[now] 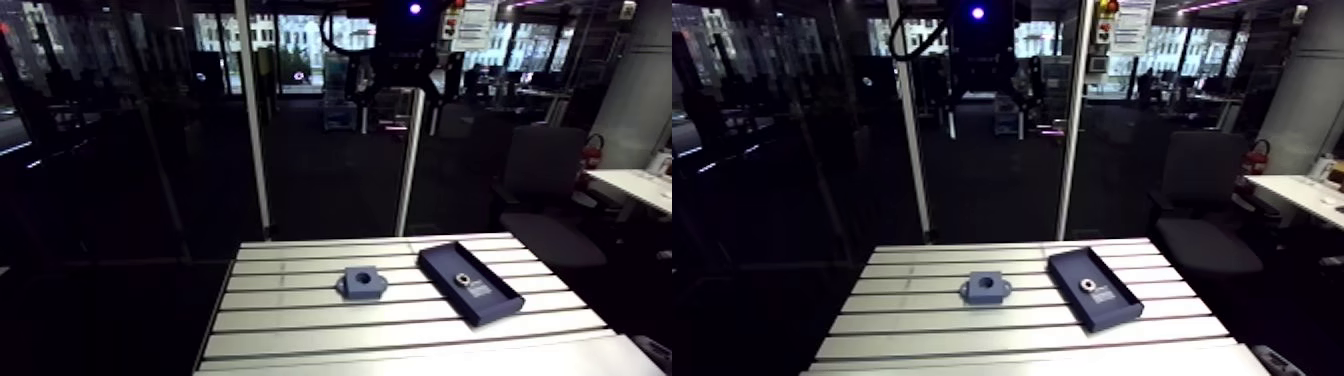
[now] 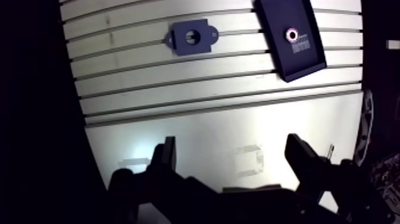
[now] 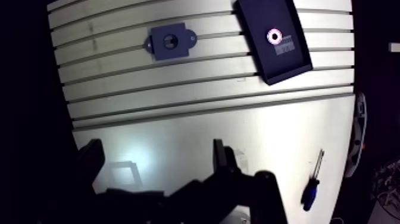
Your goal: Pick up the bearing and press it into the housing until flush.
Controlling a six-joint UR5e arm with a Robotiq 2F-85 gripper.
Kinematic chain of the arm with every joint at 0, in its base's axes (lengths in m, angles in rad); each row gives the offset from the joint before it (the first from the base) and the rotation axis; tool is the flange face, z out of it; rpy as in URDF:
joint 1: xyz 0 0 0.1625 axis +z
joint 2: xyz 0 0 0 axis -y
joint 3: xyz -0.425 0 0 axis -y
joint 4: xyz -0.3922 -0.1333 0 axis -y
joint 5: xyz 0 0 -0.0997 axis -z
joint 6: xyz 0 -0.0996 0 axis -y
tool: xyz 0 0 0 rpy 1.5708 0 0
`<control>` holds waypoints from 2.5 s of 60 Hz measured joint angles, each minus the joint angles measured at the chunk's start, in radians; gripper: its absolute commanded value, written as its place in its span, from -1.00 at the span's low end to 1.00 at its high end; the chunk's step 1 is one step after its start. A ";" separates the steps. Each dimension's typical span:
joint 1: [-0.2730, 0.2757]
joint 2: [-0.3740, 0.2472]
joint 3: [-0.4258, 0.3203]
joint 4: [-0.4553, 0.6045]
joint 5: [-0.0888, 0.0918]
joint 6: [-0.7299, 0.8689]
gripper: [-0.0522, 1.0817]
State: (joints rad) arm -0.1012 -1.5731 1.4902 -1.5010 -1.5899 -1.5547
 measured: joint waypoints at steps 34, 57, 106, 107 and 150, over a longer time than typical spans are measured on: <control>-0.031 -0.069 0.093 0.018 0.003 -0.068 -0.90; -0.081 -0.040 0.092 -0.003 -0.003 -0.170 -0.90; -0.242 0.137 0.166 -0.270 -0.004 -0.410 -0.90; -0.244 0.141 0.168 -0.276 -0.004 -0.413 -0.90; -0.344 0.311 0.271 -0.508 -0.009 -0.514 -0.90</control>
State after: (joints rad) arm -0.4449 -1.2618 1.7607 -2.0086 -1.5989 -2.0686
